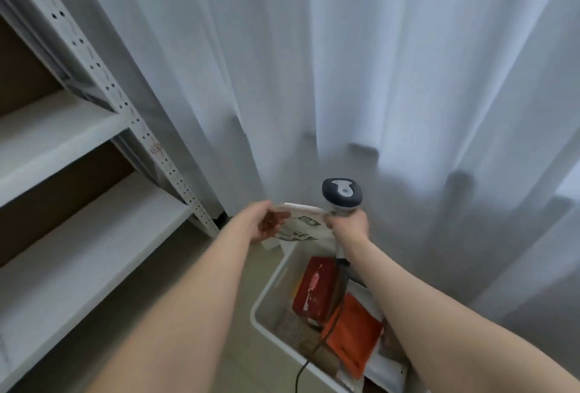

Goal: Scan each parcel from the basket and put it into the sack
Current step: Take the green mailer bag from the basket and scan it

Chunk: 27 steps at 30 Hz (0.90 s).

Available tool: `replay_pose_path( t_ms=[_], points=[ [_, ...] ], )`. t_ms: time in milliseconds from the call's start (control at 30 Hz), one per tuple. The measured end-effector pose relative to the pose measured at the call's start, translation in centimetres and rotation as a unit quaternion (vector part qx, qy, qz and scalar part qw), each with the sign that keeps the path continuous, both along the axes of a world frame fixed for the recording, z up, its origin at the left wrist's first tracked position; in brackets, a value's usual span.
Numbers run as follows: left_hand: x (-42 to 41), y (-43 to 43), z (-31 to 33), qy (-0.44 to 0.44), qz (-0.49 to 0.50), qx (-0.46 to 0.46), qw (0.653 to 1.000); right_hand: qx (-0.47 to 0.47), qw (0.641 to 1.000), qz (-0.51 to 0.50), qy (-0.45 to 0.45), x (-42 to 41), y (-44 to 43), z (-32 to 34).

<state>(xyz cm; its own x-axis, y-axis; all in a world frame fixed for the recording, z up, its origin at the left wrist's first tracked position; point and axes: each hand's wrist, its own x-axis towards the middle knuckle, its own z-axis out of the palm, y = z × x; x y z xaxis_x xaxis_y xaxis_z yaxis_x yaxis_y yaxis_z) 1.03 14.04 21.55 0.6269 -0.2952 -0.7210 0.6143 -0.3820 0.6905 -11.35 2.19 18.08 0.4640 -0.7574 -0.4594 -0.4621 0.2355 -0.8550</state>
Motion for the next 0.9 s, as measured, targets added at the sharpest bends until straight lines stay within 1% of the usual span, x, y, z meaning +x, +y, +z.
replay_pose_path(
  t_ms=[67, 100, 133, 167, 200, 233, 267, 300, 367, 433, 500, 567, 667, 733, 833, 900],
  points=[
    [1.0, 2.1, 2.9, -0.028, 0.046, -0.030, 0.998, -0.017, 1.000, 0.001, -0.013, 1.0, 1.4, 2.8],
    [1.6, 3.2, 4.1, -0.077, 0.062, -0.013, 0.995, -0.021, 1.000, 0.001, -0.019, 1.5, 2.1, 4.1],
    [2.3, 4.5, 5.1, -0.149, 0.052, 0.041, 0.987, -0.019, 1.000, 0.002, -0.024, 2.0, 2.7, 5.3],
    [3.0, 6.0, 5.8, -0.240, 0.004, 0.128, 0.962, -0.019, 0.999, 0.009, -0.030, 2.4, 3.4, 6.7],
    [3.7, 7.5, 6.3, -0.319, -0.068, 0.214, 0.921, -0.018, 0.999, 0.021, -0.037, 2.8, 4.1, 8.0],
    [4.0, 8.8, 6.9, -0.378, -0.135, 0.266, 0.877, -0.017, 0.998, 0.036, -0.044, 3.2, 4.7, 9.2],
    [4.2, 9.8, 7.6, -0.410, -0.178, 0.278, 0.850, -0.016, 0.997, 0.048, -0.052, 3.6, 5.3, 10.5],
    [4.3, 10.8, 8.4, -0.414, -0.199, 0.263, 0.848, -0.012, 0.996, 0.059, -0.060, 4.1, 5.9, 11.5],
    [4.6, 12.7, 9.4, -0.396, -0.182, 0.194, 0.879, -0.010, 0.995, 0.075, -0.069, 4.9, 7.0, 13.3],
    [4.9, 14.5, 10.5, -0.348, -0.161, 0.134, 0.914, -0.017, 0.994, 0.081, -0.072, 5.6, 7.8, 14.7],
    [5.5, 16.3, 11.3, -0.320, -0.146, 0.099, 0.931, -0.010, 0.993, 0.067, -0.095, 6.3, 8.5, 15.6],
    [6.2, 17.6, 11.8, -0.316, -0.102, 0.082, 0.940, 0.010, 0.993, 0.039, -0.114, 7.0, 9.2, 16.2],
    [7.1, 19.2, 12.0, -0.327, 0.019, 0.052, 0.943, 0.036, 0.991, 0.008, -0.132, 7.7, 10.4, 16.2],
    [7.8, 20.1, 12.4, -0.313, 0.076, 0.028, 0.946, 0.093, 0.983, -0.005, -0.159, 7.7, 11.3, 16.1],
    [8.6, 20.9, 12.9, -0.286, 0.104, -0.011, 0.952, 0.178, 0.966, 0.000, -0.189, 7.4, 12.7, 15.1],
    [8.7, 20.9, 13.2, -0.272, 0.123, -0.044, 0.953, 0.203, 0.963, 0.022, -0.177, 7.6, 13.6, 14.4]
  ],
)
